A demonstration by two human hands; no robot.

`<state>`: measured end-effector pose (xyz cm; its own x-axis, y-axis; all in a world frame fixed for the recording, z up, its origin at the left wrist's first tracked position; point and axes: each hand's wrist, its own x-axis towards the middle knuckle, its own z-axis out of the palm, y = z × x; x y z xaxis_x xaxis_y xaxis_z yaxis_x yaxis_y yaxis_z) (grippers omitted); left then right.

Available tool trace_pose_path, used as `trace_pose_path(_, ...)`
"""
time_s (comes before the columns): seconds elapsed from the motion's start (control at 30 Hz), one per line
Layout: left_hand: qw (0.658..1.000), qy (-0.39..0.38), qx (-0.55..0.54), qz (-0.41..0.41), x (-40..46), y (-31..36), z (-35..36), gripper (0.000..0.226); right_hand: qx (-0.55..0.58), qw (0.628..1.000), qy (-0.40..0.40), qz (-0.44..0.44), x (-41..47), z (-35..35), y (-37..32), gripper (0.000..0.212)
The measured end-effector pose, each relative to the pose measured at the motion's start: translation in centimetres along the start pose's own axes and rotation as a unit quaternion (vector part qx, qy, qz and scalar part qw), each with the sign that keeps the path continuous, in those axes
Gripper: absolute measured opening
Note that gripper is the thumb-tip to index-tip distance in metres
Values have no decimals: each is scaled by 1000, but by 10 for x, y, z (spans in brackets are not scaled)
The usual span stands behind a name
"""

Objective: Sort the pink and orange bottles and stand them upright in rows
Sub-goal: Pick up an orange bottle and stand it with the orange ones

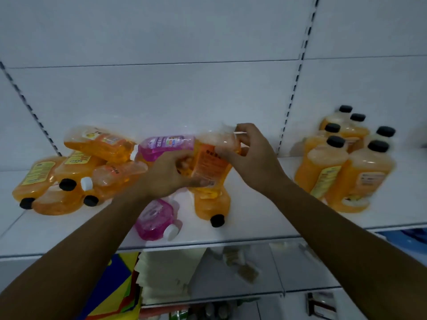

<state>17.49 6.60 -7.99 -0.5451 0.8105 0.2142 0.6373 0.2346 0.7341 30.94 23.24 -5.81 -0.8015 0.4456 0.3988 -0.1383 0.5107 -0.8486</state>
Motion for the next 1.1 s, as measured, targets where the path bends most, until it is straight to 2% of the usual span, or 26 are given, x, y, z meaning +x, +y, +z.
trace_pose_path(0.13, 999, -12, -23, 37, -1, 42, 51, 56, -39, 996, 74, -16, -35, -51, -4, 43)
trace_pose_path(0.37, 996, -55, -55, 53, -1, 128, 184, 60, -85, 989, 116, 12, -124, -177, 20, 40)
trace_pose_path(0.47, 992, -69, -62, 86, 1, 180, 252, 47, -111, 982, 153, 21, -168, -244, 31, 31)
trace_pose_path(0.53, 989, -75, -78, 105, 7, 211, 296, 40, -124, 977, 175, 21, -192, -285, 39, 33)
trace_pose_path(0.63, 986, -90, -93, 103, 22, 241, 347, 49, -150, 968, 200, 32, -217, -331, 53, 41)
trace_pose_path(0.73, 985, -106, -94, 100, 46, 263, 386, 56, -170, 957, 230, 43, -224, -373, 72, 47)
trace_pose_path(0.97, 982, -105, -106, 112, 122, 296, 456, 57, -225, 936, 267, 37, -200, -450, 123, 48)
trace_pose_path(1.1, 979, -112, -126, 115, 180, 308, 493, 41, -297, 914, 267, 68, -166, -493, 154, 47)
